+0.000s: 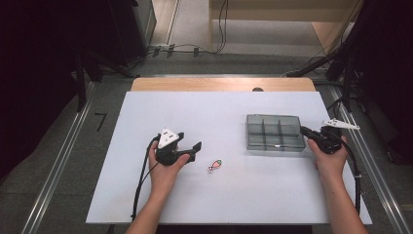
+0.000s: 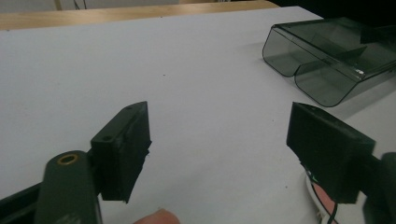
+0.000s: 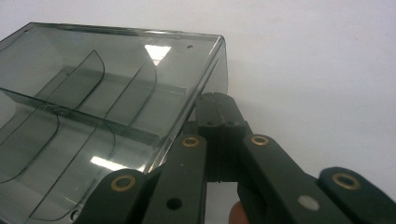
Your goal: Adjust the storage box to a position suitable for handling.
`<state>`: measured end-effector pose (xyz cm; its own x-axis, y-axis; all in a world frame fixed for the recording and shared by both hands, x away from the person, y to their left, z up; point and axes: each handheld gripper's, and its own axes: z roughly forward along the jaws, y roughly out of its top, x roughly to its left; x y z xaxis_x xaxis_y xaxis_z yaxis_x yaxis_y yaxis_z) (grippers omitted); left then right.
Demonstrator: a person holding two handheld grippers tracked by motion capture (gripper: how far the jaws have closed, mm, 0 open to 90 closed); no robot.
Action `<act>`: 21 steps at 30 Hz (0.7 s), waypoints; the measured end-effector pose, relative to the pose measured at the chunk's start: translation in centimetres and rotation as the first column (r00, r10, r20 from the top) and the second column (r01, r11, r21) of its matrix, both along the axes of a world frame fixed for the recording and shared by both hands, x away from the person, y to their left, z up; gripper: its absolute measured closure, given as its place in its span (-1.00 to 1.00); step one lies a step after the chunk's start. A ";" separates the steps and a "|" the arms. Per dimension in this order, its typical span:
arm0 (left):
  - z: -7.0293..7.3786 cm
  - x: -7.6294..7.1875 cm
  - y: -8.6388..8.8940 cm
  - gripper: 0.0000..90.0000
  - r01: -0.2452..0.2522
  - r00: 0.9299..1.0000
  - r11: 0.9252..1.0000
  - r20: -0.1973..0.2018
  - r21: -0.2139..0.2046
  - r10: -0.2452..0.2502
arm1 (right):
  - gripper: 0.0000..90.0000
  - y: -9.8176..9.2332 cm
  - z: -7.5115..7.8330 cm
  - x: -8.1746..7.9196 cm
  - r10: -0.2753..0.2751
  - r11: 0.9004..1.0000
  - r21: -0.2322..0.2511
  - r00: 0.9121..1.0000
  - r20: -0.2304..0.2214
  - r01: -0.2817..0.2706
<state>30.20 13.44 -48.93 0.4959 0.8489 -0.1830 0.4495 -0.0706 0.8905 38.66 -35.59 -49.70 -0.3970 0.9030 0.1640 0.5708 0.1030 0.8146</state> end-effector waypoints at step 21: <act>-0.9 4.8 -4.6 0.96 0.106 0.985 0.993 -0.127 -0.060 -0.113 | 0.96 2.8 0.0 -0.2 0.063 0.998 -0.022 0.998 0.006 -0.063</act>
